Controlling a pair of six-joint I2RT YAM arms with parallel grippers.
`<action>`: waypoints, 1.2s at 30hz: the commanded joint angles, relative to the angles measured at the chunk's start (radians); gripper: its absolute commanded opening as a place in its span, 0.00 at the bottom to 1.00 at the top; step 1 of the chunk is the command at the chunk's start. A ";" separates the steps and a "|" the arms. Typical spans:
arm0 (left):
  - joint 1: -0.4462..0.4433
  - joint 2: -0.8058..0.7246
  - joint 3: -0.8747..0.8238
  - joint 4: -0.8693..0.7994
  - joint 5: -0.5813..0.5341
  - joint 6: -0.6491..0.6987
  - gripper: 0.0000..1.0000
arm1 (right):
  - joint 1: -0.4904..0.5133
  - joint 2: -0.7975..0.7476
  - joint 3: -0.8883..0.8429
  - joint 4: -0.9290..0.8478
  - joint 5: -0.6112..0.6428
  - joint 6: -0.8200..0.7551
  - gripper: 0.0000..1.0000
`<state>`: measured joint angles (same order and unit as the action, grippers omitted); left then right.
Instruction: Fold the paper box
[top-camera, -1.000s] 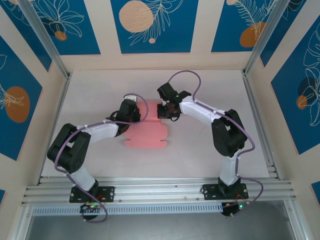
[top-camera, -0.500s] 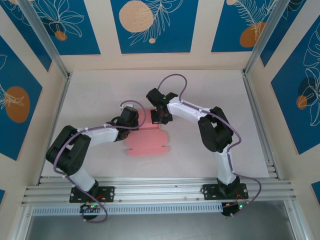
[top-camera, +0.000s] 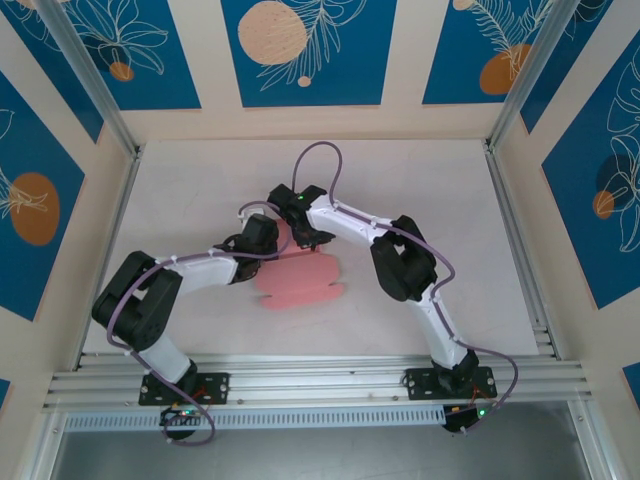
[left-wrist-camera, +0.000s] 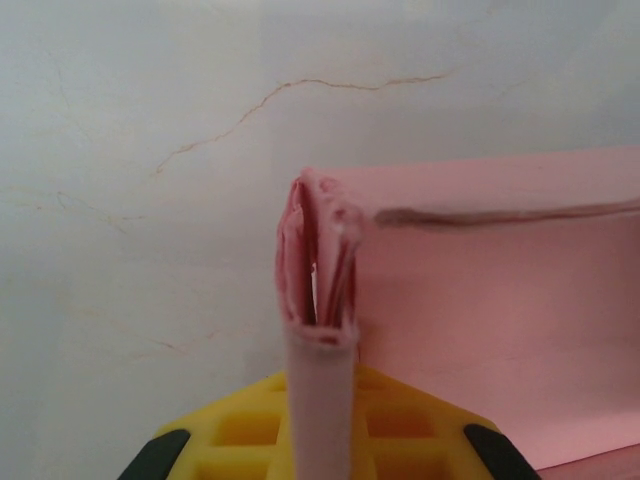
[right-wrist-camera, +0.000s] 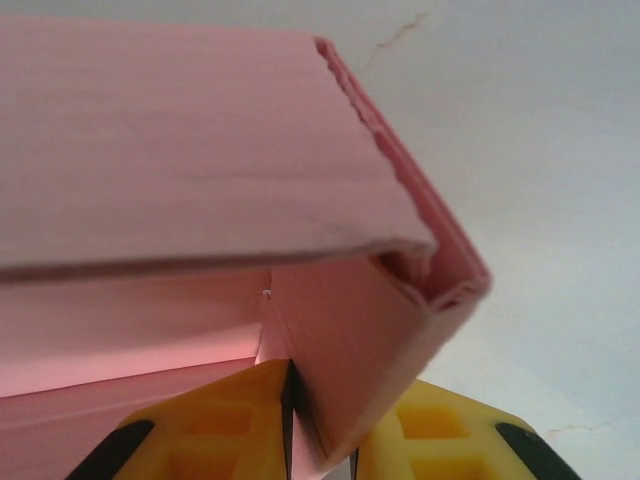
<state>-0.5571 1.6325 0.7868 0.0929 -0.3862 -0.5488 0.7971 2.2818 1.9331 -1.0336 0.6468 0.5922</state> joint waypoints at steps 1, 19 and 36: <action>0.009 0.010 -0.001 -0.039 -0.106 -0.017 0.00 | -0.037 0.074 -0.033 -0.200 0.156 0.028 0.22; 0.009 0.032 0.008 -0.022 -0.063 -0.017 0.00 | -0.061 -0.011 -0.123 0.101 -0.125 -0.034 0.21; 0.009 0.020 0.016 -0.016 -0.089 -0.039 0.04 | -0.060 0.100 -0.078 -0.126 0.115 0.051 0.11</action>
<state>-0.5678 1.6554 0.7872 0.1215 -0.3664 -0.5941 0.7685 2.3268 1.9186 -0.9981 0.6067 0.6285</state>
